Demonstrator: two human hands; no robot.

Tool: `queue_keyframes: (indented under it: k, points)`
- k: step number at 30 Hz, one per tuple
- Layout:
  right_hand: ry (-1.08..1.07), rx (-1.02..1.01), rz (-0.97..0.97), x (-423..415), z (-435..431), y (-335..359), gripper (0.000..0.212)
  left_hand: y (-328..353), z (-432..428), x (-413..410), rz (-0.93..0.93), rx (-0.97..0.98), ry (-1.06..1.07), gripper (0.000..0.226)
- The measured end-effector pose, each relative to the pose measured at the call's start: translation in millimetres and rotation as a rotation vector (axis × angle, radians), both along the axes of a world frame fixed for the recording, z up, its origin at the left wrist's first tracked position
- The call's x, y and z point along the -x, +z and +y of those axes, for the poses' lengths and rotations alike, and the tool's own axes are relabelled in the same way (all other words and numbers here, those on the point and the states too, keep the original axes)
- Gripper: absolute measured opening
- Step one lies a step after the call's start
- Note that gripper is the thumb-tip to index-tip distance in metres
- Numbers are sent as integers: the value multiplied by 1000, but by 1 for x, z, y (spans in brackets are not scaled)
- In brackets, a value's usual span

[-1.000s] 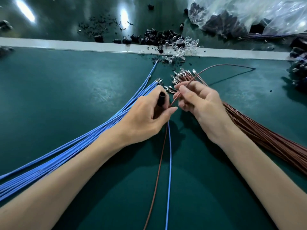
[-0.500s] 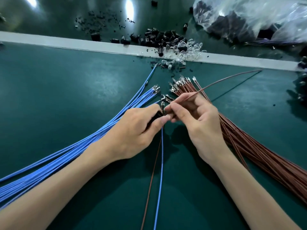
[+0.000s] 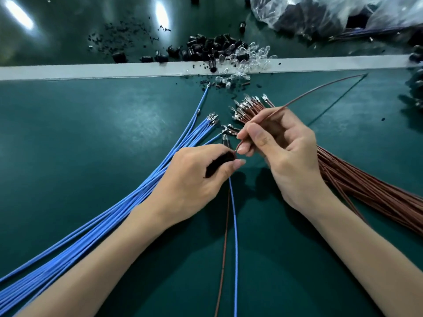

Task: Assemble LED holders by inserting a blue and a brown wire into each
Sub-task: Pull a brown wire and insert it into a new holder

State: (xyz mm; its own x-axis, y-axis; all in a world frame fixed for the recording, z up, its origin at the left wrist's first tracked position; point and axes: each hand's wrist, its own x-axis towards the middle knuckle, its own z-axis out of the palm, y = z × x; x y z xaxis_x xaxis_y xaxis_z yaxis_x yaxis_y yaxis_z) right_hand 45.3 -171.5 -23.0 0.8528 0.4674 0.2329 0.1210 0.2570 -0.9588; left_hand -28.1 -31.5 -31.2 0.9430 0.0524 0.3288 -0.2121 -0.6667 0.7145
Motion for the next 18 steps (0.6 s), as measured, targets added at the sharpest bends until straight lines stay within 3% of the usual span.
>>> queue_keyframes:
  k: [8,13,18]
  points:
    - [24,17,-23,2,2,-1,7,1,1,-1,-41,-7,-42,3]
    - [-19,57,-60,2,2,-2,7,2,0,-1,-8,23,-1,33]
    - [-2,97,-49,4,1,-2,8,3,0,-1,66,320,102,39]
